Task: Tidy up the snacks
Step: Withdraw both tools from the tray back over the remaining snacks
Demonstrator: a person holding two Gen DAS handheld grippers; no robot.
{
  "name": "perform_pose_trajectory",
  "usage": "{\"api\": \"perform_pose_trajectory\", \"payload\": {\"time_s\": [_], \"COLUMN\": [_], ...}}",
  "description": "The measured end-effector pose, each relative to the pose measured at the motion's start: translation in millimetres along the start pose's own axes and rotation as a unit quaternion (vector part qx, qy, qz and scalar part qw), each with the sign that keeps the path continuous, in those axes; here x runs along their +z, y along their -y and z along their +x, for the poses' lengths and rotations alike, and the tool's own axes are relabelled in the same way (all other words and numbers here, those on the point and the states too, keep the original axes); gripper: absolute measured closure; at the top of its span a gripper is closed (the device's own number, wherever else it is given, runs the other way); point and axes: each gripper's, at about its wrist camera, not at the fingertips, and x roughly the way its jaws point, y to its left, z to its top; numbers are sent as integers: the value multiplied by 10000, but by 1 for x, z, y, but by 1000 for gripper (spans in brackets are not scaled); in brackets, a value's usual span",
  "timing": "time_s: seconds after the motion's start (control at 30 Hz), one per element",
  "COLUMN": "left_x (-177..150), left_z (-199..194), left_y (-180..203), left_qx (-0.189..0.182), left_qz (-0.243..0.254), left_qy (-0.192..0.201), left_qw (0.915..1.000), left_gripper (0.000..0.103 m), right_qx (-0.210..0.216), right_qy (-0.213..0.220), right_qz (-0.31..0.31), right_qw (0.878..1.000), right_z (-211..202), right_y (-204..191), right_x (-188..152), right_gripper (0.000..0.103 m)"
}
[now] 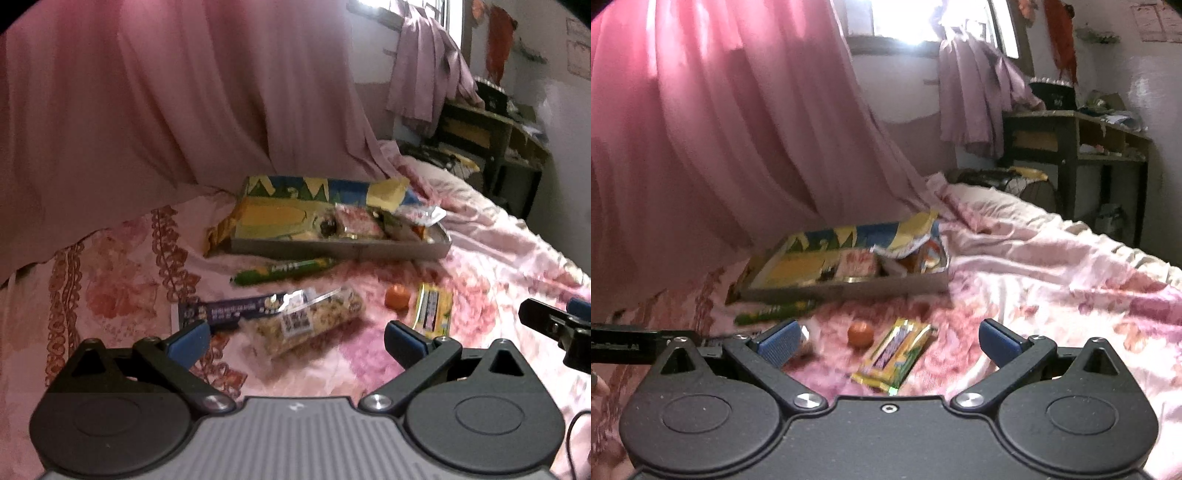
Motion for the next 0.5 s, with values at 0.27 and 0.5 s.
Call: {"api": "perform_pose_trajectory", "payload": {"time_s": [0.27,0.5], "left_x": [-17,-17], "left_z": [2,13], "left_y": [-7,-14], "left_qx": [-40,-8], "left_qz": [204,280], "left_qy": [-124,-228], "left_qw": [9997,9993], "left_gripper": [0,0], "right_qx": [59,10], "right_qy": [-404,-761], "right_qz": [-190,-269], "right_qw": [9990,9967], "right_z": [3,15], "right_y": [-13,-17], "right_x": [-13,-18], "right_gripper": [1,1]}}
